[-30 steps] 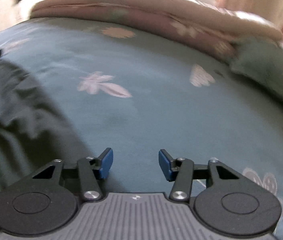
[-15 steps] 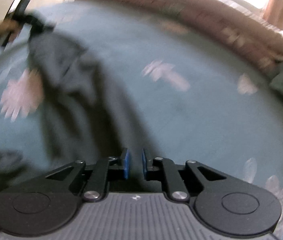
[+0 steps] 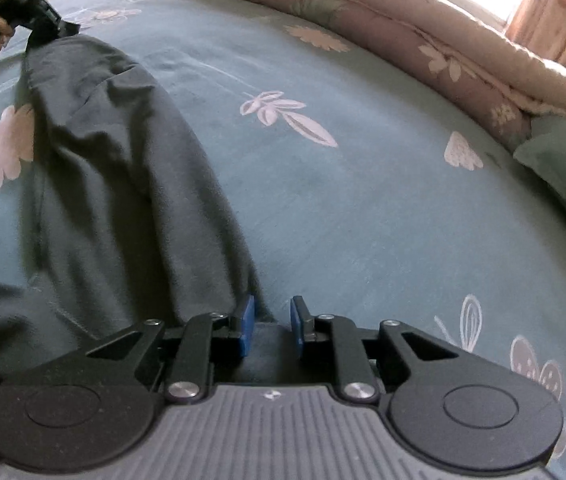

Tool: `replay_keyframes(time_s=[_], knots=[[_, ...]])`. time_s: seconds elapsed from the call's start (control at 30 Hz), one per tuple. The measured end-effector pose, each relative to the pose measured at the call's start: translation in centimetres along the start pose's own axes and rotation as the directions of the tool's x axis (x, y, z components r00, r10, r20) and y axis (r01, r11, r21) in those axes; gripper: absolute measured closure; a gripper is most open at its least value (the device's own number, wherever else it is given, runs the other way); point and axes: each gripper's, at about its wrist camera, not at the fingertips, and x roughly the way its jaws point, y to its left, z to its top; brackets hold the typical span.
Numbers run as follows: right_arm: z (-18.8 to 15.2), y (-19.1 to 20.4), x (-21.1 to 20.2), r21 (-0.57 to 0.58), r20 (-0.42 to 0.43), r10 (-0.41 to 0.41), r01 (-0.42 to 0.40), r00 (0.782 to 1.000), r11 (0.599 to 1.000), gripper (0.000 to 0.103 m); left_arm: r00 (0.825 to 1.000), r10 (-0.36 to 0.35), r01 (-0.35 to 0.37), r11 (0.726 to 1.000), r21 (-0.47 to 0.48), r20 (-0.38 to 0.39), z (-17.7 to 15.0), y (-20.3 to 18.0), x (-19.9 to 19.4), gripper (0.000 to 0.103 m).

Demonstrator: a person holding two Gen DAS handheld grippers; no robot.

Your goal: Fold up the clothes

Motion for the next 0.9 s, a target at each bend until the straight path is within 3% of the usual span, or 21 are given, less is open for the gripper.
replay_keyframes(time_s=[0.27, 0.47, 0.6, 0.73, 0.8, 0.9], knots=[[-0.1, 1.3, -0.7, -0.026, -0.025, -0.012, 0.011, 1.000, 1.000, 0.080, 1.000, 0.005, -0.006, 1.000, 0.019, 0.008, -0.1, -0.2, 0.1, 0.099], [-1.1, 4.5, -2.2, -0.043, -0.045, 0.125, -0.127, 0.991, 0.991, 0.086, 1.000, 0.007, -0.007, 1.000, 0.019, 0.018, -0.3, -0.2, 0.1, 0.099], [-1.9, 6.1, -2.8, -0.052, -0.048, 0.124, -0.127, 0.991, 0.991, 0.087, 1.000, -0.012, 0.012, 1.000, 0.003, 0.000, -0.2, 0.1, -0.4, 0.099], [-0.9, 4.8, -3.8, -0.041, -0.046, 0.153, -0.155, 0.987, 0.987, 0.087, 0.999, -0.048, 0.048, 0.999, 0.016, -0.027, 0.0, 0.4, -1.6, 0.099], [0.1, 3.3, -5.0, -0.051, 0.024, 0.119, -0.118, 0.993, 0.992, 0.084, 0.999, -0.032, 0.034, 0.998, 0.050, -0.034, -0.1, 0.3, -2.1, 0.099], [1.6, -0.1, -5.5, -0.054, 0.077, 0.030, -0.026, 0.997, 0.998, 0.061, 0.998, -0.022, 0.025, 0.999, 0.045, -0.061, -0.3, 0.6, -1.7, 0.099]])
